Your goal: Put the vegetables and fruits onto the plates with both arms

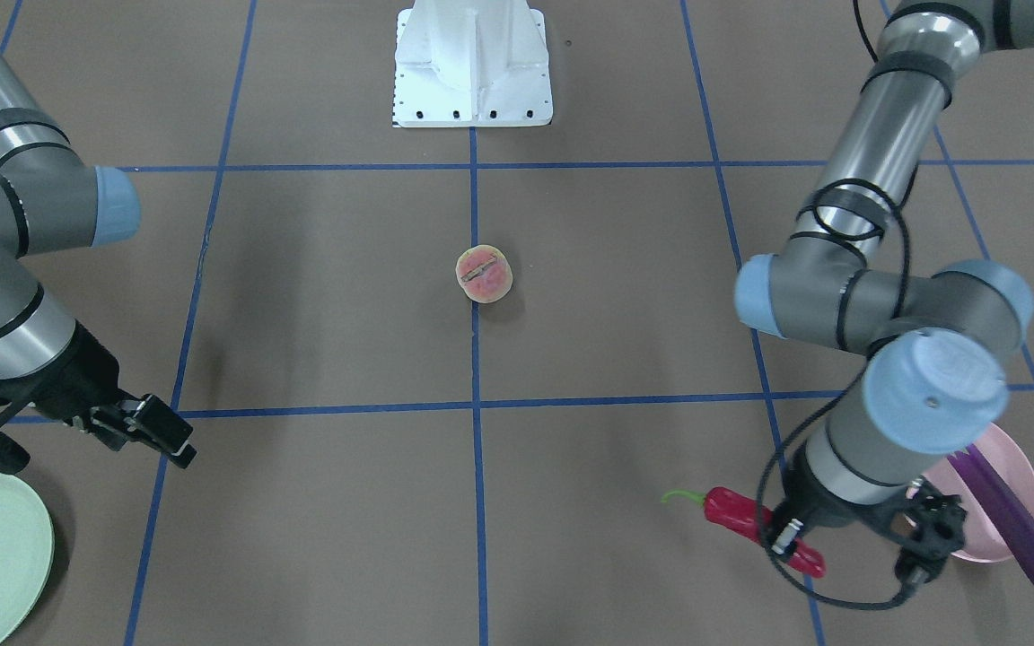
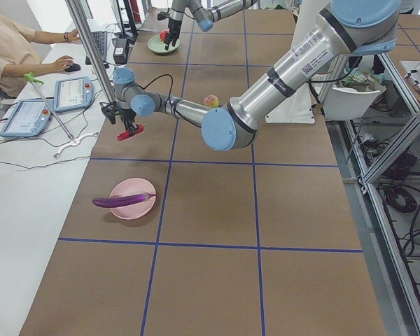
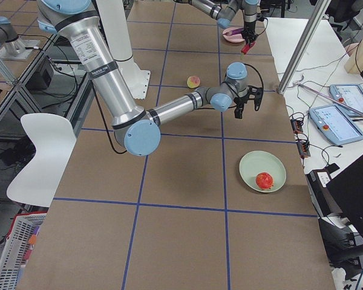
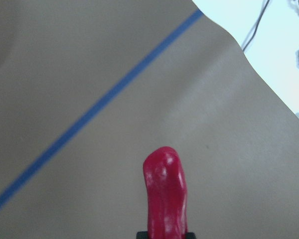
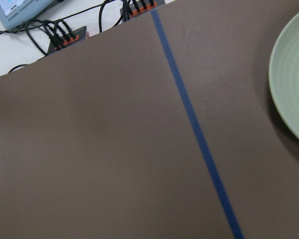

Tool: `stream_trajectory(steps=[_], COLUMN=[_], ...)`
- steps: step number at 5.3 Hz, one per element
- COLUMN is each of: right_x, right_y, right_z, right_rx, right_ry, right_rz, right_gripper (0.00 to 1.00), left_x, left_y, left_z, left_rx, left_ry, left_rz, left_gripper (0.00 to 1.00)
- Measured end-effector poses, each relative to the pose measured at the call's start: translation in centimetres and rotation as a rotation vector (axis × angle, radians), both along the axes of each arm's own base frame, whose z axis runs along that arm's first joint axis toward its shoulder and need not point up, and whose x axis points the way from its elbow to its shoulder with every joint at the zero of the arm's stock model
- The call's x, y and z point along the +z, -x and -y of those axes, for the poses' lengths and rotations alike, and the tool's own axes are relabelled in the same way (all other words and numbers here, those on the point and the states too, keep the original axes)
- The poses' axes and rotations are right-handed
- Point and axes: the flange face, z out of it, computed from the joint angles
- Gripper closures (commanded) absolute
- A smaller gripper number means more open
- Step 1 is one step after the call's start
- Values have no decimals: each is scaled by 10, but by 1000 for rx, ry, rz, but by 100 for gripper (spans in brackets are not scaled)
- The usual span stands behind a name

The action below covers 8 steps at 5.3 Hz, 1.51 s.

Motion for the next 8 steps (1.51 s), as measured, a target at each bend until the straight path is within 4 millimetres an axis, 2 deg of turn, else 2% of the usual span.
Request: stream_trajectory(steps=[1, 2, 3, 4, 5, 6, 7, 8], right_x=[-34, -68, -97, -123, -146, -157, -158, -159], right_y=[21, 53, 90, 128, 168, 201, 230, 253], right_z=[-27, -63, -95, -122, -147, -169, -181, -184], right_rx=[6, -1, -8, -2, 8, -2, 3, 28], right_ry=[41, 85, 141, 202, 216, 219, 268, 344], right_rz=[55, 91, 114, 127, 125, 110, 94, 84], right_gripper=[0, 0, 0, 0, 0, 0, 0, 0], left_x=[53, 94, 130, 151, 160, 158, 151, 143], left_y=[55, 94, 115, 127, 135, 136, 136, 135], left_z=[0, -4, -11, -15, -18, -17, -17, -17], left_rx=[110, 194, 264, 314, 334, 320, 289, 264], left_ry=[-65, -118, -148, -157, -154, -142, -126, -115], left_rz=[23, 49, 68, 65, 50, 40, 30, 22], left_gripper=[100, 100, 66, 1, 0, 0, 0, 0])
